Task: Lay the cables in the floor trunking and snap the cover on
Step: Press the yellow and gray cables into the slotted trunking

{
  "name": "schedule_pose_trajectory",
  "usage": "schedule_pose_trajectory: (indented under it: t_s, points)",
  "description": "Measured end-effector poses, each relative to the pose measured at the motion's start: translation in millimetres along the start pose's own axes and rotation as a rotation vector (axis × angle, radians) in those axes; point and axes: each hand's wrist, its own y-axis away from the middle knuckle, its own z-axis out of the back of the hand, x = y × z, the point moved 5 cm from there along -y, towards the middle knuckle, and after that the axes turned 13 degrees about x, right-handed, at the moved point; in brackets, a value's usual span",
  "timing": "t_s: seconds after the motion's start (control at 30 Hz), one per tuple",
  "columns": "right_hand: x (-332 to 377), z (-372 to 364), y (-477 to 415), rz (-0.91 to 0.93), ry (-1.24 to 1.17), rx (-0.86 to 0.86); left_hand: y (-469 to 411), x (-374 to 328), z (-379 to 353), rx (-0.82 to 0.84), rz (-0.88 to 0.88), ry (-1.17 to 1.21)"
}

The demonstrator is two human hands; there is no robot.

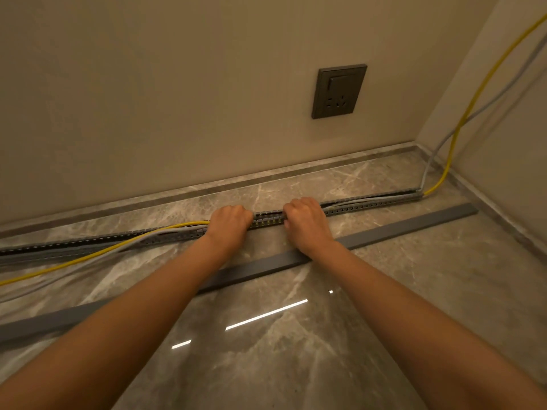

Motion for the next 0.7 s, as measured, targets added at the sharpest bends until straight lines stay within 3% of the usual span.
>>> schedule_pose_trajectory:
  t_s: [0.2,0.37,0.7]
  points:
    - [-59,1,12,-0.148,-0.048,0.02,-10,-33,16,-0.003,-0.035,0.138]
    - [-90,6,11,-0.135,-0.033,-0.02,-21,-74,30,-0.033,-0.152,0.198]
    - [-104,4,2,-0.127,-0.026,0.12,-29,-86,36,-0.046,-0.08,0.23]
